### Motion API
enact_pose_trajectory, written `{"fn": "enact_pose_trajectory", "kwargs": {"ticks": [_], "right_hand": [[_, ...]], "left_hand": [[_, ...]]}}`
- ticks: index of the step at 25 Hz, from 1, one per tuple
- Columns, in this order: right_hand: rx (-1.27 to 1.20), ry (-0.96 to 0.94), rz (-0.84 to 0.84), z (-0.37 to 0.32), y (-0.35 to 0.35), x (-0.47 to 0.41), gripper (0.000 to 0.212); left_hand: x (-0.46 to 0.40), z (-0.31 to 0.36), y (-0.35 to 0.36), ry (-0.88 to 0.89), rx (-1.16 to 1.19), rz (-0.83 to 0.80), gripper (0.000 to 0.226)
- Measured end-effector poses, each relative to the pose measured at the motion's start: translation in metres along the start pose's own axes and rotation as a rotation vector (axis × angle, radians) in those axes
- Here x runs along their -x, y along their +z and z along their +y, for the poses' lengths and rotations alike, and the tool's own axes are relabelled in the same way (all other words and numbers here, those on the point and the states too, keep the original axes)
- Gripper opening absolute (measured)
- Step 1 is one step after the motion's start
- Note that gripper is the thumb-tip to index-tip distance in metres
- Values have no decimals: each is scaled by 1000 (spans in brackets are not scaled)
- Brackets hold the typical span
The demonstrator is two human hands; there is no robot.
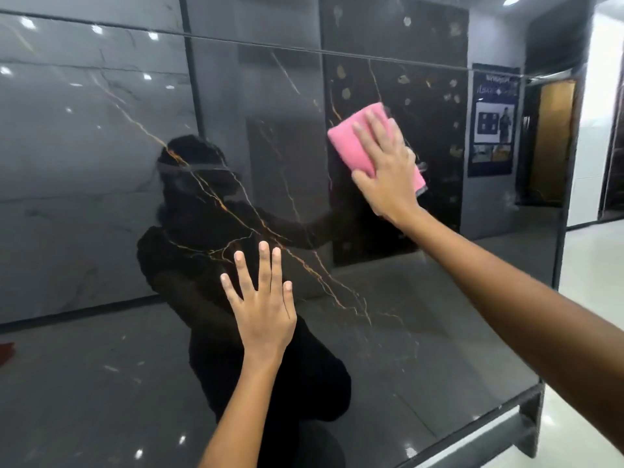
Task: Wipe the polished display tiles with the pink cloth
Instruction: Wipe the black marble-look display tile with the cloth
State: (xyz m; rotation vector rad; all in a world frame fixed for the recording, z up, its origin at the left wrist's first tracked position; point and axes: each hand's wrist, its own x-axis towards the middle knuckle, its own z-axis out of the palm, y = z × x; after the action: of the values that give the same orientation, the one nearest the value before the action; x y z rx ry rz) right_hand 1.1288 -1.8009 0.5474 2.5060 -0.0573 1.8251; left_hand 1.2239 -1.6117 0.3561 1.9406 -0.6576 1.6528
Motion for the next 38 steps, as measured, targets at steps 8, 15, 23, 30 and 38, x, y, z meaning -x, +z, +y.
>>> {"fn": "enact_pose_trajectory", "kwargs": {"ticks": [8, 15, 23, 30, 38], "right_hand": [[395, -1162, -412, 10, 37, 143, 74], [-31, -110, 40, -42, 54, 96, 75], [293, -848, -336, 36, 39, 163, 74], [117, -454, -153, 26, 43, 136, 78], [113, -27, 156, 174, -1, 44, 81]], "left_hand": [[3, 1, 0, -105, 17, 20, 59], [5, 2, -1, -97, 13, 10, 59], [4, 3, -2, -91, -46, -9, 60], [-26, 70, 1, -354, 359, 115, 48], [2, 96, 51, -186, -57, -14, 56]]}}
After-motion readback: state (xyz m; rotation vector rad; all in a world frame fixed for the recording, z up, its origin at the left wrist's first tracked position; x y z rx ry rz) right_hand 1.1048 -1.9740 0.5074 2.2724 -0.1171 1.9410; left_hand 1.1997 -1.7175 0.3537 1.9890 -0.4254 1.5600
